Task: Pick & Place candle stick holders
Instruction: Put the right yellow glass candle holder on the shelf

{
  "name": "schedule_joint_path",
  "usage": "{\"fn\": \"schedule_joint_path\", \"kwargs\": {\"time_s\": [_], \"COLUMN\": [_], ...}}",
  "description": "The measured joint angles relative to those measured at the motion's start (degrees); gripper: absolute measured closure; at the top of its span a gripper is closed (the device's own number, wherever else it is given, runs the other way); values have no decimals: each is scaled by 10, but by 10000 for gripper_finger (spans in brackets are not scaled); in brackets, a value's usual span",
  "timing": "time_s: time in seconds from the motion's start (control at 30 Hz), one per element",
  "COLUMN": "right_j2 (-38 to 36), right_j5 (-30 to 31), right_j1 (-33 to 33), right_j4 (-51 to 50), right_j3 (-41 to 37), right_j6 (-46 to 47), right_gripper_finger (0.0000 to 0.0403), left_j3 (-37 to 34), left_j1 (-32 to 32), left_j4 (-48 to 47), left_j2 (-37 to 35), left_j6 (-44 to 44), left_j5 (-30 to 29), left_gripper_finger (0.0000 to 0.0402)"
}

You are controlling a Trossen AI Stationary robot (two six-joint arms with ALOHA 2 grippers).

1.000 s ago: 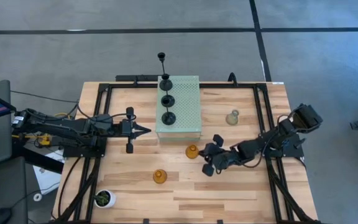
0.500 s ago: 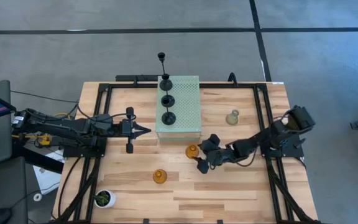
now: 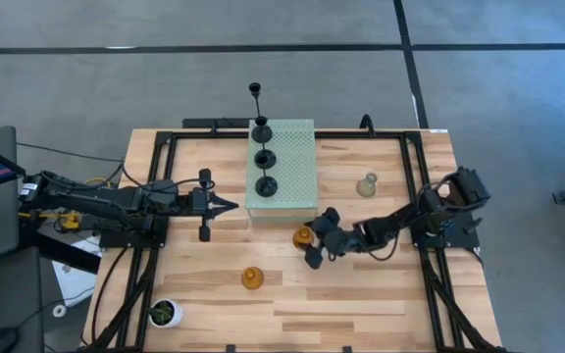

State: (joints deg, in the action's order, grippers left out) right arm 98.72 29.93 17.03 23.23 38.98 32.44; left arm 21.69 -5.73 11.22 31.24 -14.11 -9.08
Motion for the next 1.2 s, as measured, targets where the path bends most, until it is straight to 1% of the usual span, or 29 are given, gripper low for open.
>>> {"fn": "schedule_joint_path", "kwargs": {"time_s": [0.2, 0.33, 0.53, 0.7, 0.83, 0.93, 1.03, 1.1, 1.2], "right_j2": [0, 0, 0, -6, -6, -6, -6, -6, -6], "right_j5": [1, 0, -4, -30, -33, -48, -60, -69, -79], "right_j1": [-14, -15, -2, 16, 30, 36, 36, 36, 36], "right_j4": [0, 0, 0, -6, -7, -17, -41, -58, -94], "right_j3": [0, 0, 0, 6, 19, 35, 55, 73, 101], "right_j6": [1, 5, 6, 6, 1, 1, 4, 3, -12], "right_gripper_finger": [106, 137, 208, 276, 281, 279, 262, 257, 274], "left_j3": [0, 0, 0, 0, 0, 0, 0, 0, 0], "left_j1": [0, 0, 0, 0, 0, 0, 0, 0, 0], "left_j4": [0, 0, 0, 0, 0, 0, 0, 0, 0], "left_j2": [0, 0, 0, 0, 0, 0, 0, 0, 0], "left_j6": [0, 0, 0, 0, 0, 0, 0, 0, 4], "left_j5": [0, 0, 0, 0, 0, 0, 0, 0, 0], "left_gripper_finger": [395, 393, 397, 393, 396, 397, 394, 394, 396]}}
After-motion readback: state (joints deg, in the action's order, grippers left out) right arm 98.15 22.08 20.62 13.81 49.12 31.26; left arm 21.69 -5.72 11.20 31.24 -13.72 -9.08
